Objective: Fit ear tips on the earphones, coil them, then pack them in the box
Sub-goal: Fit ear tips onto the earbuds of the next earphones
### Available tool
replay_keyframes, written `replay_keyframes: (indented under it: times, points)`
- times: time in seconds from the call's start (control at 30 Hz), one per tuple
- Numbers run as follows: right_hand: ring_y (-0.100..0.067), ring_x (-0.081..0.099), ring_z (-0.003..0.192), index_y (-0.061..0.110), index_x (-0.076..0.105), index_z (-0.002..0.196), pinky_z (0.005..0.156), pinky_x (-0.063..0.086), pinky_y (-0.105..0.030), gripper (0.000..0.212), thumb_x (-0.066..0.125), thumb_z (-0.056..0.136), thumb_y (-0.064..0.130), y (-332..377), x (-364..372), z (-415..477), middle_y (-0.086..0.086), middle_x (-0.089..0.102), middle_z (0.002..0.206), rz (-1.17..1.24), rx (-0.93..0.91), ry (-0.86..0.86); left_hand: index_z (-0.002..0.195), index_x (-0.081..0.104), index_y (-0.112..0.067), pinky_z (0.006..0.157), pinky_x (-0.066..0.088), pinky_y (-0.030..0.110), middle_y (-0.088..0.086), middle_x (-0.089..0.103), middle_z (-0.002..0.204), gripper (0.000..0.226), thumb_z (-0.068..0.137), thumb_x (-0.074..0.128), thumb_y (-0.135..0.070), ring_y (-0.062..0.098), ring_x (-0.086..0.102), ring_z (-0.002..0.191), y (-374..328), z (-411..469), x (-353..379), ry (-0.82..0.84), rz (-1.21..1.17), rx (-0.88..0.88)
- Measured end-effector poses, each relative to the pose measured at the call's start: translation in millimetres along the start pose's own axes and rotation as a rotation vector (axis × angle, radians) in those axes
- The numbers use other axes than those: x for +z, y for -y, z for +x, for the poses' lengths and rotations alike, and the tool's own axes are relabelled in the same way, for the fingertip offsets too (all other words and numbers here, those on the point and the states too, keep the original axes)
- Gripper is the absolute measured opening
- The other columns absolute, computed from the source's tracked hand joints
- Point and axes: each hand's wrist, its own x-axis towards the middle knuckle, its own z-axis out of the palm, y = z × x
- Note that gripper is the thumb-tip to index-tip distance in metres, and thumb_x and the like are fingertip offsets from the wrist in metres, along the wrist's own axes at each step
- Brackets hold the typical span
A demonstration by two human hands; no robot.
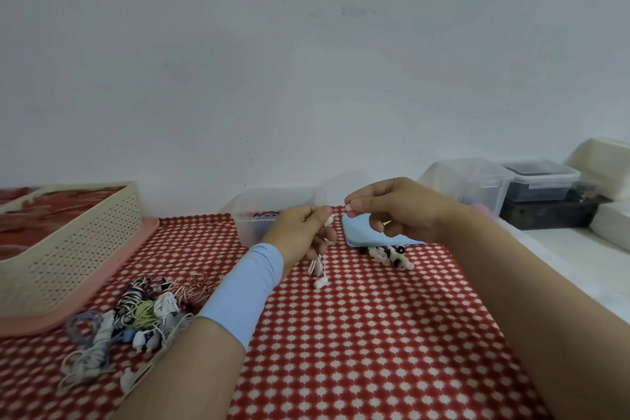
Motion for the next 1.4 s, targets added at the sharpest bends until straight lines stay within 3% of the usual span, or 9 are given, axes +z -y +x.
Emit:
replay_keyframes:
  times: [0.1,0.23,0.5,0.93,1.27,1.4]
  points:
    - [-0.011,0.051,0.054,0.011,0.079,0.103,0.042,0.033,-0.019,0.012,0.073,0.092,0.015,-2,7,2,-0.003,0.074,0.096,0.047,0.014,0.023,0.085,0.06,-0.011,0.044,0.036,0.018,0.003,0.057,0.071,0.027,0.103,0.046,-0.025,0.011,0.049,0.054,1,2,2,0.036,-0.103,-0.037]
    - [-0.01,0.051,0.053,0.011,0.08,0.102,0.041,0.035,-0.018,0.013,0.072,0.093,0.014,-3,14,2,-0.003,0.075,0.096,0.038,0.022,0.019,0.101,0.068,-0.011,0.05,0.043,0.02,0.004,0.066,0.08,0.017,0.1,0.051,-0.009,0.014,0.055,0.063,-1,2,6,0.047,-0.332,-0.081]
    - [-0.011,0.051,0.06,0.017,0.083,0.094,0.043,0.034,-0.019,0.01,0.073,0.091,0.017,-7,16,5,-0.006,0.069,0.098,0.064,-0.011,-0.026,0.108,0.073,-0.013,0.047,0.042,0.015,-0.001,0.069,0.08,0.017,0.094,0.063,-0.013,0.009,0.055,0.062,1,1,3,0.027,-0.499,-0.094]
    - [-0.011,0.048,0.06,0.012,0.083,0.093,0.045,0.022,-0.021,0.011,0.072,0.09,0.011,-9,14,6,-0.006,0.067,0.09,0.151,0.012,-0.003,0.105,0.07,-0.006,0.045,0.04,0.014,0.0,0.07,0.078,0.016,0.096,0.058,-0.011,0.007,0.053,0.058,1,2,0,0.102,-0.506,-0.112]
    - [-0.012,0.046,0.064,0.015,0.083,0.094,0.044,0.021,-0.021,0.017,0.076,0.08,0.021,-12,16,5,-0.006,0.069,0.092,0.114,-0.007,0.038,0.099,0.072,-0.01,0.045,0.041,0.012,-0.003,0.072,0.075,0.013,0.094,0.06,-0.011,0.007,0.051,0.062,1,-1,0,0.112,-0.47,-0.106]
    - [-0.01,0.051,0.062,0.014,0.082,0.095,0.042,0.023,-0.019,0.012,0.071,0.089,0.014,-11,17,4,-0.003,0.073,0.09,0.127,-0.014,0.048,0.099,0.073,-0.01,0.047,0.043,0.012,-0.001,0.072,0.078,0.013,0.093,0.061,-0.011,0.006,0.053,0.061,2,-1,0,0.113,-0.495,-0.098]
